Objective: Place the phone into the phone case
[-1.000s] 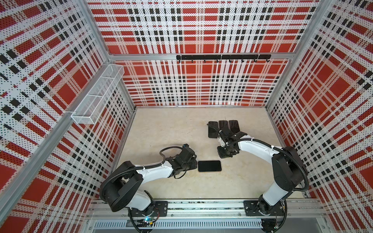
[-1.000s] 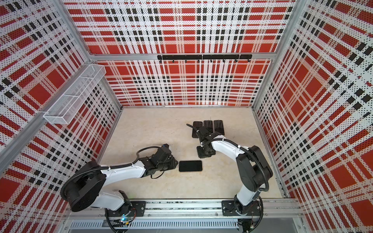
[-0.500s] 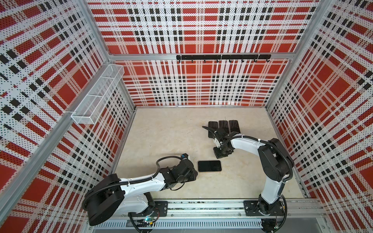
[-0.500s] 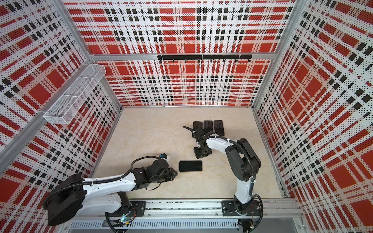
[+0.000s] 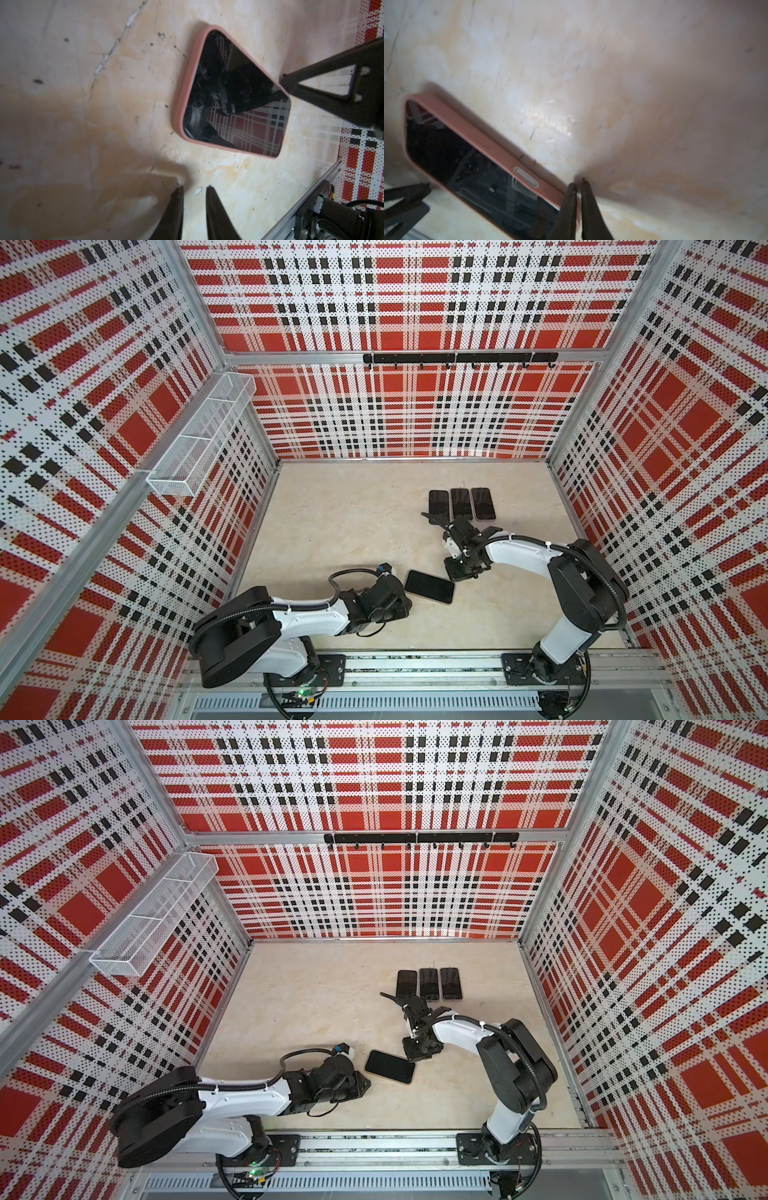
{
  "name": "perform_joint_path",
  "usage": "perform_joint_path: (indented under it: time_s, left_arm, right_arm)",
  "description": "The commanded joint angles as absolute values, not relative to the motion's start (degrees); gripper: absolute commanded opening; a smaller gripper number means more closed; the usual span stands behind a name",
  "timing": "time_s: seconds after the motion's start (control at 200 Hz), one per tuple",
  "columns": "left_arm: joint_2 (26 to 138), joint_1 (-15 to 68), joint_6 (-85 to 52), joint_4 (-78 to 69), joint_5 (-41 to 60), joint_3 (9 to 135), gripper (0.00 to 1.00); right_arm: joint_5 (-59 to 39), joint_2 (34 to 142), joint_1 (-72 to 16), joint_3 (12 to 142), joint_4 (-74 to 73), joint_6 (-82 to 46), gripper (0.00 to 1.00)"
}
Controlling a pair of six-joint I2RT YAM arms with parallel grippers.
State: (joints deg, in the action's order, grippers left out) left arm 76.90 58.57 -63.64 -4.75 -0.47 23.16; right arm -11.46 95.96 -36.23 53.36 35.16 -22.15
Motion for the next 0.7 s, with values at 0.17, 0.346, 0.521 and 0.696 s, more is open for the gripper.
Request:
perform_joint_path:
  time_s: [0.17, 0.346, 0.521, 0.696]
  left_arm:
    - [76.6, 56.0, -62.1, -4.4, -2.1, 24.4, 0.24]
    - [74.1, 54.9, -60.4, 1.2, -4.2, 26.0, 0.24]
    - [70.7, 54.2, -60.1, 5.4, -5.6, 26.9, 0.27]
    - [70.8, 56.4, -60.5, 11.8, -7.8, 31.3, 0.58]
  right_arm:
    - [-21.9, 91.5, -43.3, 44.8, 23.1, -34.9, 0.10]
    - [-23.4, 91.9, -45.9, 44.2, 17.2, -39.0, 0.10]
    - [-20.9, 90.0, -45.9, 45.3, 18.4, -39.1, 0.11]
    - [-11.7, 82.7, -41.7, 46.1, 25.6, -36.3, 0.19]
